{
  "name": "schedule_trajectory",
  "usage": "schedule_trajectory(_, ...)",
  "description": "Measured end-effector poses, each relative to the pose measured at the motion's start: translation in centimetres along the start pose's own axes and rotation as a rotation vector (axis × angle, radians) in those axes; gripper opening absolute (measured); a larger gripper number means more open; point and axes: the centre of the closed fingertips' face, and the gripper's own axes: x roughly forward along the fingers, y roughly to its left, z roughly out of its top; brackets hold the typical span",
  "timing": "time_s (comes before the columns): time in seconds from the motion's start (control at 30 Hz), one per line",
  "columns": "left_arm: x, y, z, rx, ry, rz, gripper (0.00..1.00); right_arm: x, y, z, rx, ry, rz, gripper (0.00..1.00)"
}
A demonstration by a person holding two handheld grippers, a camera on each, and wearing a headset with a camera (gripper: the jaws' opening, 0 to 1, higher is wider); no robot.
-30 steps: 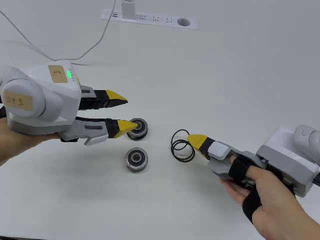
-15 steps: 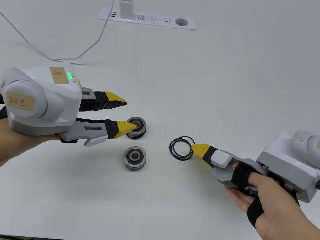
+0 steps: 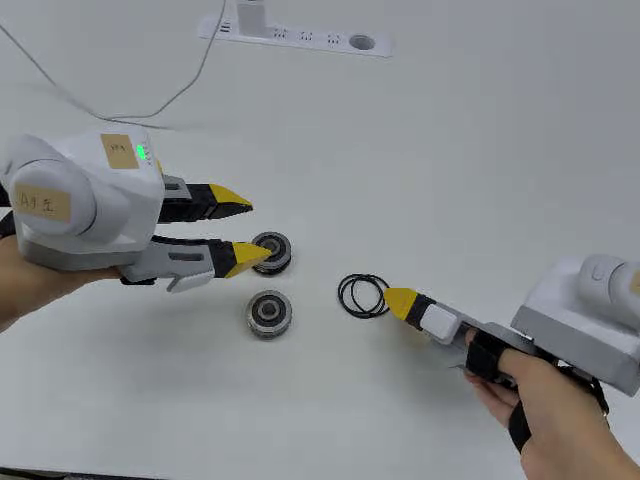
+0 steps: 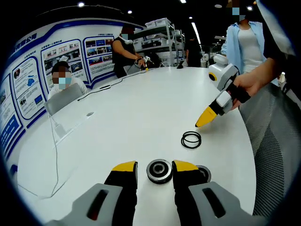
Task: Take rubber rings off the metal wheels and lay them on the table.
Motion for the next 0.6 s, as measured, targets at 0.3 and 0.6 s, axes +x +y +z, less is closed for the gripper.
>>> schedule_trajectory(0.3,0.6,0.0,-0.3,0.000,0.011,-0.006,0.29,1.1,4.2,1.3,0.015,-0.045,0.155,0.26)
schedule_trajectory(0.6,1.6,-0.1,-1.0,0.001,0.035,-0.030,0.27,2.2,5.9,0.8,0.001,-0.009,0.233,0.36)
